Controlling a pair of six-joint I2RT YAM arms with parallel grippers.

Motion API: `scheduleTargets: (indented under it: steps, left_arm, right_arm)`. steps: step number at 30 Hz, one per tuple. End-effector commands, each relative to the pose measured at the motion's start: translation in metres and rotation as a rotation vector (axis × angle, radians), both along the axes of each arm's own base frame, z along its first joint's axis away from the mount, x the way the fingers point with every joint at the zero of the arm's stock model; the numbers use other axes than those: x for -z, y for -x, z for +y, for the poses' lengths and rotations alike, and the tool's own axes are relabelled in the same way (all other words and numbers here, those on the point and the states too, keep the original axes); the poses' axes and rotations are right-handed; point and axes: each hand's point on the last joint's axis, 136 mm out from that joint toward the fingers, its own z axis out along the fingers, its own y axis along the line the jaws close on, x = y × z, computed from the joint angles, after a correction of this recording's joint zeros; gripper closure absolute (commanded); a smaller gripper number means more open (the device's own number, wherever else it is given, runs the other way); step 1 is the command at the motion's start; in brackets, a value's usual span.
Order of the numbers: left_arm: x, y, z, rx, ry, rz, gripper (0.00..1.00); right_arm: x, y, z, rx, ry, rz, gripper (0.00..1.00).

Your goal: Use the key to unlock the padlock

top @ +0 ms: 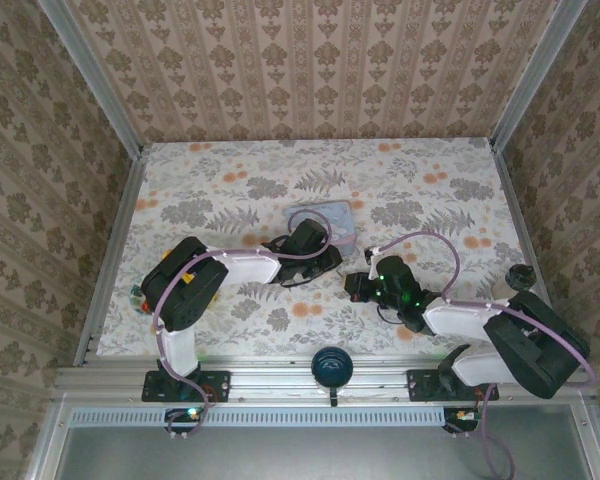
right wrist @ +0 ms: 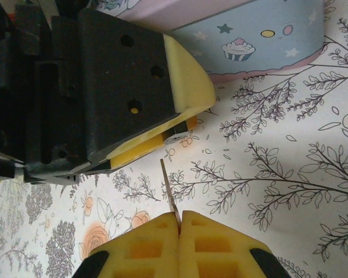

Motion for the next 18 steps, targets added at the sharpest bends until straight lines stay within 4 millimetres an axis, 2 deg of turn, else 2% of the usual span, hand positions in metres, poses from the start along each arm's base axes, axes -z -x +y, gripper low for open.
scheduleTargets:
  steps: [1, 8, 18]
  left_arm:
    - [-0.011, 0.002, -0.004, 0.007, 0.045, 0.005, 0.76]
    - [-0.01, 0.002, -0.005, 0.009, 0.052, 0.013, 0.76]
    - [-0.009, 0.002, -0.007, 0.018, 0.064, 0.022, 0.76]
  right_arm:
    - [-0.003, -0.009, 0.002, 0.044, -0.021, -0.032, 1.0]
    - [0.005, -0.014, 0.004, 0.071, -0.027, -0.02, 1.0]
    - [0.004, -0.017, 0.0, 0.097, -0.019, -0.024, 1.0]
